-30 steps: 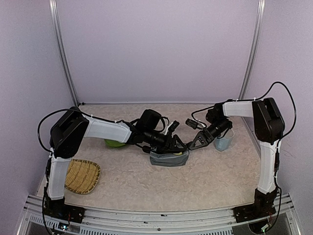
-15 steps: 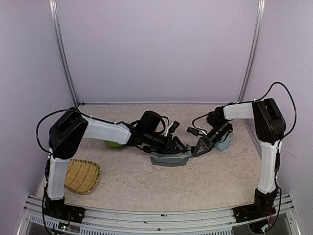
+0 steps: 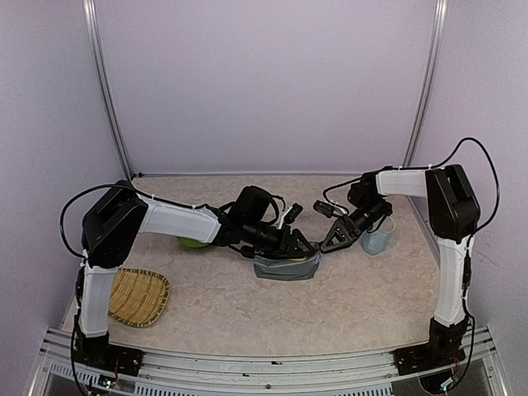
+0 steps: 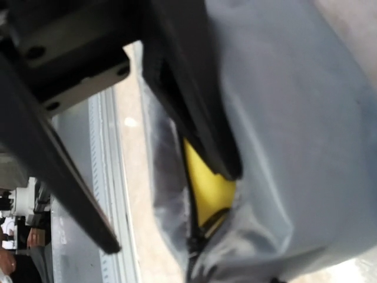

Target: Sort the hair-cutting tools

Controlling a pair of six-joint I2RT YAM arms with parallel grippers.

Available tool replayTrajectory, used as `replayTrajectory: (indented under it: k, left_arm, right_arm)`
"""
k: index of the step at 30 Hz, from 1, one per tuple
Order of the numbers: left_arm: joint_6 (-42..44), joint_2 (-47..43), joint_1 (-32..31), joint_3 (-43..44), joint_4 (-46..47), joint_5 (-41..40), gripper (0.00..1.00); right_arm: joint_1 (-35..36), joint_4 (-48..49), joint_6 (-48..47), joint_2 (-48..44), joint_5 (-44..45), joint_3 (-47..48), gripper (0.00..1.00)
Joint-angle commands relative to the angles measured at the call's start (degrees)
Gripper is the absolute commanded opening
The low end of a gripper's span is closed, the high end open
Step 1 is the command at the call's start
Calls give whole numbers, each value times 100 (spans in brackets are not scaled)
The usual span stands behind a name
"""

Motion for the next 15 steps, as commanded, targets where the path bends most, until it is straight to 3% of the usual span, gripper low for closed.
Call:
replayTrajectory:
  k: [1, 8, 15]
  left_arm:
    - [-47, -189, -3, -20, -338, -10, 54]
    - [-126, -364, 12, -190, -225, -12, 54]
    - [-176, -519, 23, -276, -370, -85, 54]
  right_arm:
    - [-20, -98, 57, 50, -158, 113, 60]
    - [153, 161, 592, 384, 221, 294, 56]
    - [246, -74, 274, 596, -182, 414, 9]
